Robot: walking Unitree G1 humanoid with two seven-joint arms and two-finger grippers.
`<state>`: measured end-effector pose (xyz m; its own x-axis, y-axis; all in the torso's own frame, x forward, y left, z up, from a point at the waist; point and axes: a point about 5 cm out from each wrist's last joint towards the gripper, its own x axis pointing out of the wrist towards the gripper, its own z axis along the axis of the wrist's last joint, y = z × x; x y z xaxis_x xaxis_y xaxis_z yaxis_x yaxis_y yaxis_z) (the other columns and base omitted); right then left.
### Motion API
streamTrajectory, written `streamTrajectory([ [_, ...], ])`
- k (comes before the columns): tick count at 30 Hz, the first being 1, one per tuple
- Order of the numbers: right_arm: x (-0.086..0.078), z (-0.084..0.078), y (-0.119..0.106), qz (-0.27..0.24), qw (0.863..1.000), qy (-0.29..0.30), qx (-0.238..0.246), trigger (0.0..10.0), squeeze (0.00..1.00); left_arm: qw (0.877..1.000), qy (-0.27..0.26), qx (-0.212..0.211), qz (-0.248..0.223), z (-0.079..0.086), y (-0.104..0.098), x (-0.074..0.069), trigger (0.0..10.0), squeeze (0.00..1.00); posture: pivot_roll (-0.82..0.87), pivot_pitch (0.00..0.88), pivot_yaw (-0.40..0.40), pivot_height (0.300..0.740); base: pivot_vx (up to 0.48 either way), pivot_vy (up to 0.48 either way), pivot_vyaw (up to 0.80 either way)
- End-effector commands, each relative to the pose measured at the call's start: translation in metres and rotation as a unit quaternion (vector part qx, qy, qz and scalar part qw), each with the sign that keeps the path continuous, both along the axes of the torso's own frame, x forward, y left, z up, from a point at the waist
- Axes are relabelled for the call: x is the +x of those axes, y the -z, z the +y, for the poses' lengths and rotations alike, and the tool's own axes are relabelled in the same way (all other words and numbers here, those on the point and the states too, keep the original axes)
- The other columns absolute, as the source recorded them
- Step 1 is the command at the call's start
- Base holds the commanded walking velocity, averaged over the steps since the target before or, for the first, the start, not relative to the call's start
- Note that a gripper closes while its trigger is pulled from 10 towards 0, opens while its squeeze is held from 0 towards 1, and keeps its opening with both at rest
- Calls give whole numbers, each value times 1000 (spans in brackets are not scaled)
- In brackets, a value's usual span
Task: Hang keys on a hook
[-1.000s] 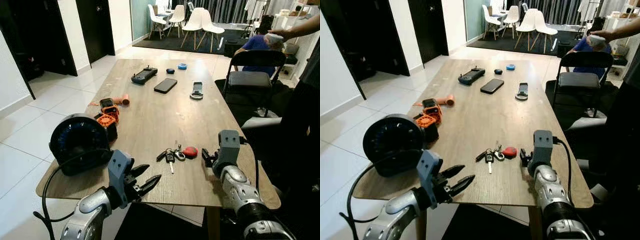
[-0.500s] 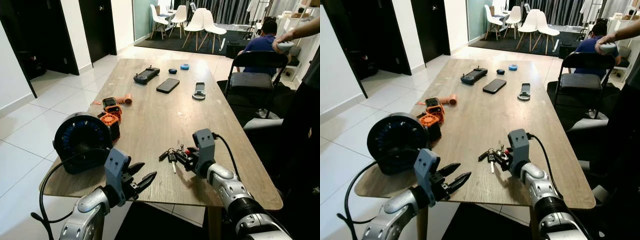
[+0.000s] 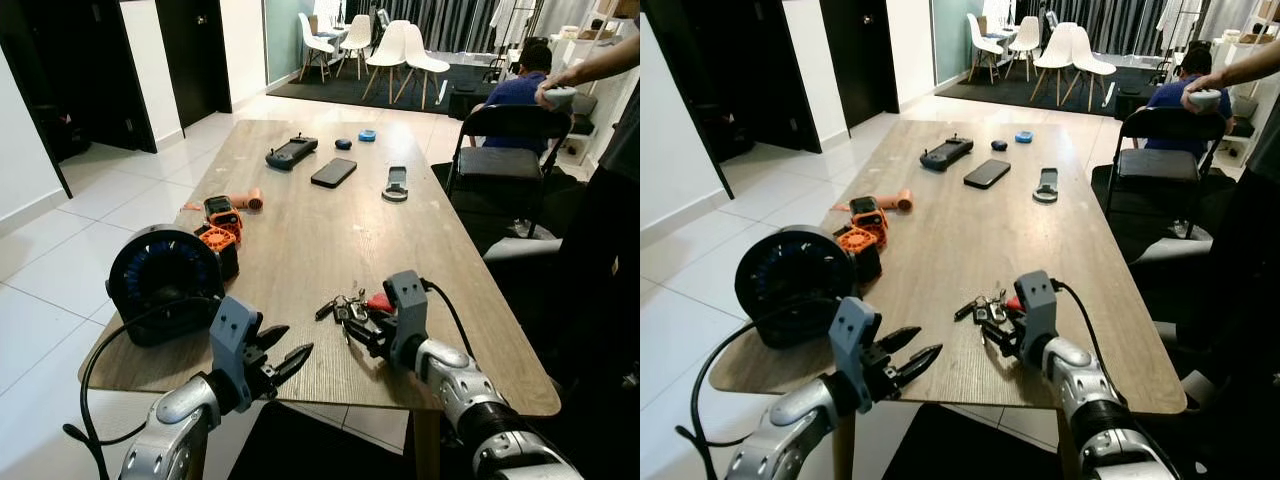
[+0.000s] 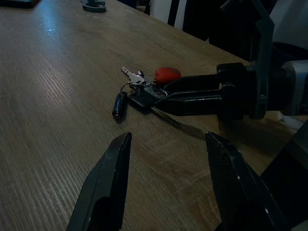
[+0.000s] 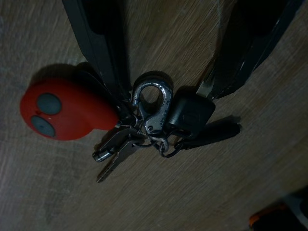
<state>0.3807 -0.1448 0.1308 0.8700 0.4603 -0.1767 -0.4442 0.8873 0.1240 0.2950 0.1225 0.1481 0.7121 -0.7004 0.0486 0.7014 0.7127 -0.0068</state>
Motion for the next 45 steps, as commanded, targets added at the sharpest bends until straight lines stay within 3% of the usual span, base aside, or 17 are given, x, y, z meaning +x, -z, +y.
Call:
streamTrajectory([
  [1, -2, -3, 8, 21, 1000, 14, 12, 10000, 0, 1000, -1, 4, 7, -3, 4, 0, 10000, 0, 32, 124, 1, 740, 0, 0, 0],
  [17, 3, -4, 6, 42, 998, 36, 37, 10000, 0, 1000, -13, -4, 16, -2, 6, 2, 10000, 0, 30, 134, -1, 740, 0, 0, 0],
  [18, 3, -4, 5, 42, 998, 34, 28, 10000, 0, 1000, -14, -4, 17, -2, 6, 3, 10000, 0, 30, 134, -1, 740, 0, 0, 0],
  [21, 3, -1, 5, 19, 997, 8, -69, 10000, 0, 1000, -18, -4, 18, -2, 6, 3, 10000, 0, 31, 134, -4, 740, 0, 0, 0],
  [30, 2, 2, 8, 1, 988, -26, -152, 10000, 0, 1000, -25, -2, 17, 0, 5, 3, 10000, 0, 31, 137, -8, 740, 0, 0, 0],
  [45, 1, 3, 9, -17, 986, -30, -164, 10000, 0, 1000, -27, 2, 14, 1, 4, 4, 10000, 0, 34, 139, -6, 740, 0, 0, 0],
])
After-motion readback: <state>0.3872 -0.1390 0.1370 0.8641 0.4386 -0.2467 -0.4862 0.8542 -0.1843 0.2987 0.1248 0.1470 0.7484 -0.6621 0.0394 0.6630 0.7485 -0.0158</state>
